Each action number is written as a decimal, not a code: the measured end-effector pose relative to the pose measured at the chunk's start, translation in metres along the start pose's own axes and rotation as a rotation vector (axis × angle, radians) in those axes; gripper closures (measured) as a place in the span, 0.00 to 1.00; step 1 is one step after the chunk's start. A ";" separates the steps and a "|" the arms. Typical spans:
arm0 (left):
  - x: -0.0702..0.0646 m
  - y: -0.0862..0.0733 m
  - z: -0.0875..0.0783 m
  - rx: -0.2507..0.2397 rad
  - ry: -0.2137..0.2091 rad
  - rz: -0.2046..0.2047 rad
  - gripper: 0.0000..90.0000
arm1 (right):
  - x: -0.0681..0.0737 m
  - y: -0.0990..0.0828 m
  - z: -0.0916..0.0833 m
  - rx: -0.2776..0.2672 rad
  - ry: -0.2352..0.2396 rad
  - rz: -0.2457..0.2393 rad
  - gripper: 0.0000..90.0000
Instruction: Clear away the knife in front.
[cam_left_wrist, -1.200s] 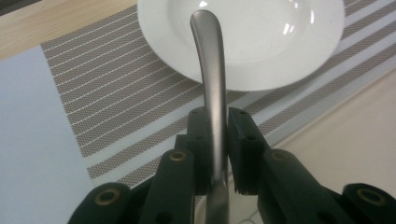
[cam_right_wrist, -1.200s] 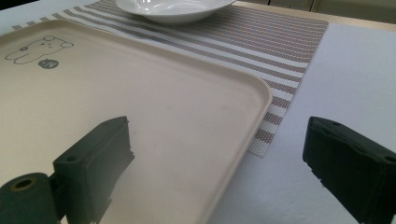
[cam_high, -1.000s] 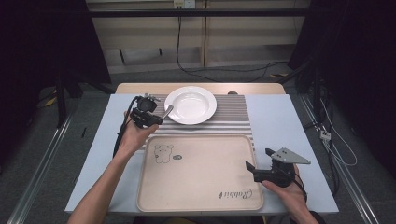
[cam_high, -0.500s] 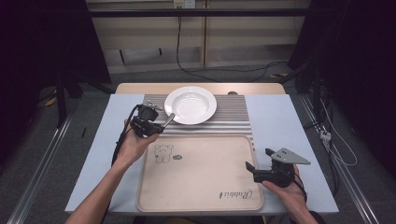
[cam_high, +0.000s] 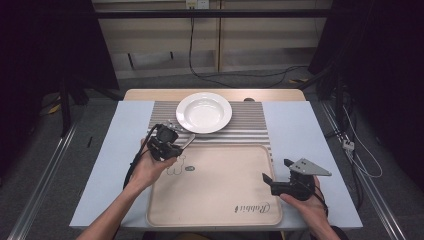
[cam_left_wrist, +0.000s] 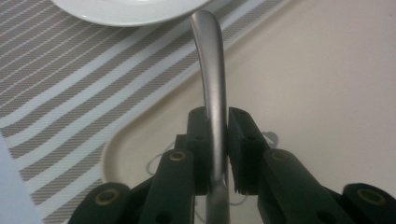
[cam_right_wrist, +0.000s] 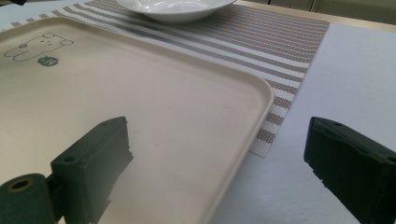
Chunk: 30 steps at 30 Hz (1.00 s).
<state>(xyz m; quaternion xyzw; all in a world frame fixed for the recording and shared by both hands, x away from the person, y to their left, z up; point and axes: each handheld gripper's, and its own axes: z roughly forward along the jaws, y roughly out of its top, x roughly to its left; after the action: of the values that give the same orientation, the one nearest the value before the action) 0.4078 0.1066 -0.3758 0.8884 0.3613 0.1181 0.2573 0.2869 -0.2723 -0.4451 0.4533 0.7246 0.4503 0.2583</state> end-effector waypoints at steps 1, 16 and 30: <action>-0.003 0.000 0.001 0.004 -0.004 0.006 0.89 | 0.000 0.000 0.000 0.000 0.000 0.000 0.08; -0.028 -0.013 0.030 0.056 -0.040 0.037 0.89 | 0.000 0.000 0.001 0.000 0.001 0.002 0.08; -0.037 -0.020 0.044 0.098 -0.056 0.027 0.89 | 0.000 0.000 0.001 0.001 0.006 0.000 0.08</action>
<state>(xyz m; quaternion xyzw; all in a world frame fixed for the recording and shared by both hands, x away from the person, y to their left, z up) 0.3874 0.0767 -0.4241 0.9076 0.3475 0.0790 0.2219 0.2873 -0.2720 -0.4455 0.4522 0.7256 0.4513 0.2558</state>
